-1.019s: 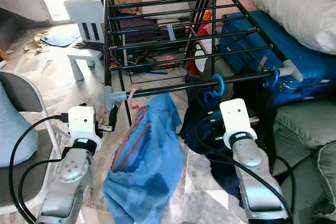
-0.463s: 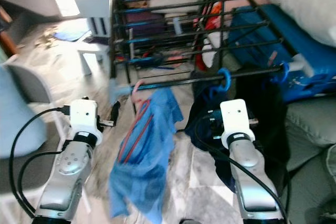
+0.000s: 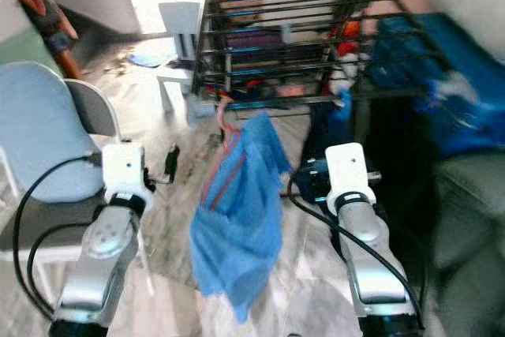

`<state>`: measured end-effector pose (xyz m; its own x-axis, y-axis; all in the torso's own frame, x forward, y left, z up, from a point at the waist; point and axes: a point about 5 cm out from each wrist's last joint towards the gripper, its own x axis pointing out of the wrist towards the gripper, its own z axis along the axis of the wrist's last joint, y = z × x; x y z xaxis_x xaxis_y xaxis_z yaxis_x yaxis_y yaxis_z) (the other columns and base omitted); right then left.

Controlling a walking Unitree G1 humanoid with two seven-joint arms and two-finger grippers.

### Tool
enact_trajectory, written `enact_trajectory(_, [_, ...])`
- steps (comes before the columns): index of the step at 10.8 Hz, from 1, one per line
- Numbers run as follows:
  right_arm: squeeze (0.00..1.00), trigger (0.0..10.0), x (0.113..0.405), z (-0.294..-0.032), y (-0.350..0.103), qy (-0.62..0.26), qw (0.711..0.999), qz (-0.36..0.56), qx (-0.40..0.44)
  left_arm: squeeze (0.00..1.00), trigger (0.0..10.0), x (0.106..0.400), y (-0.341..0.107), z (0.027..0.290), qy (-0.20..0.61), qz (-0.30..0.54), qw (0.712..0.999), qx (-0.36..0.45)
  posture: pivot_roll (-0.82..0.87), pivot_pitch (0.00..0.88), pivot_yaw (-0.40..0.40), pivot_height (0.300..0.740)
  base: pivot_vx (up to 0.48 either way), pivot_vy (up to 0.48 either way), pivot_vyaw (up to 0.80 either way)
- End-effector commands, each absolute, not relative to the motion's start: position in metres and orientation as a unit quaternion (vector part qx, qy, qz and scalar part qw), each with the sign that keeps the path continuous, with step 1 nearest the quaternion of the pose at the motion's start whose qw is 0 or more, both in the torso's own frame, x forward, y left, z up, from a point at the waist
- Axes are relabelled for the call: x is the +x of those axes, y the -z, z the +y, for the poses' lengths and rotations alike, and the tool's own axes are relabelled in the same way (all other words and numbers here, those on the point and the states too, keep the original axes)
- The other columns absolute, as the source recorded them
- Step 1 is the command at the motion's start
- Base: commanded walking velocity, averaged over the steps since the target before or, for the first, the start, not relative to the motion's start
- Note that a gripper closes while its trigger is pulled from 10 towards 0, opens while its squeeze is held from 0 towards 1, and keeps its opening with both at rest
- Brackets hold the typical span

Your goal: Hang hanger

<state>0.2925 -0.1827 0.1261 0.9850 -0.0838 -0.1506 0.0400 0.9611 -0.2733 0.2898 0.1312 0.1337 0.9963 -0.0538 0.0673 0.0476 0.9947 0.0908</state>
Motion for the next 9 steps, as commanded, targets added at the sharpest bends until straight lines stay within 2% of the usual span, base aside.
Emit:
enact_trajectory(1, [0.0,10.0,0.296,-0.174,-0.124,0.023,0.989,0.075,-0.124,0.0,10.0,0.291,-0.127,0.136,0.017,-0.023,0.999,0.046,-0.19,0.0,0.096,0.74,-0.289,0.0,0.0])
enact_trajectory(3, [0.0,10.0,0.305,-0.144,-0.123,-0.005,0.993,0.065,-0.095,0.0,10.0,0.3,-0.13,0.116,0.043,-0.036,0.998,0.037,-0.19,0.0,0.093,0.74,-0.133,0.0,0.0])
enact_trajectory(4, [0.0,10.0,0.305,-0.141,-0.129,-0.01,0.993,0.05,-0.102,0.0,10.0,0.303,-0.135,0.116,0.036,-0.046,0.997,0.044,-0.19,0.0,0.092,0.74,0.0,0.0,0.0])
enact_trajectory(7, [0.0,10.0,0.291,-0.179,-0.131,0.006,0.995,0.015,-0.096,0.0,10.0,0.286,-0.117,0.159,-0.025,-0.022,0.997,0.064,-0.19,0.0,0.1,0.74,0.0,0.0,0.0])
enact_trajectory(9, [0.0,10.0,0.282,-0.194,-0.116,-0.014,0.993,0.039,-0.112,0.0,10.0,0.267,-0.103,0.18,-0.058,-0.004,0.995,0.082,-0.16,0.0,0.059,0.74,0.0,0.0,0.0])
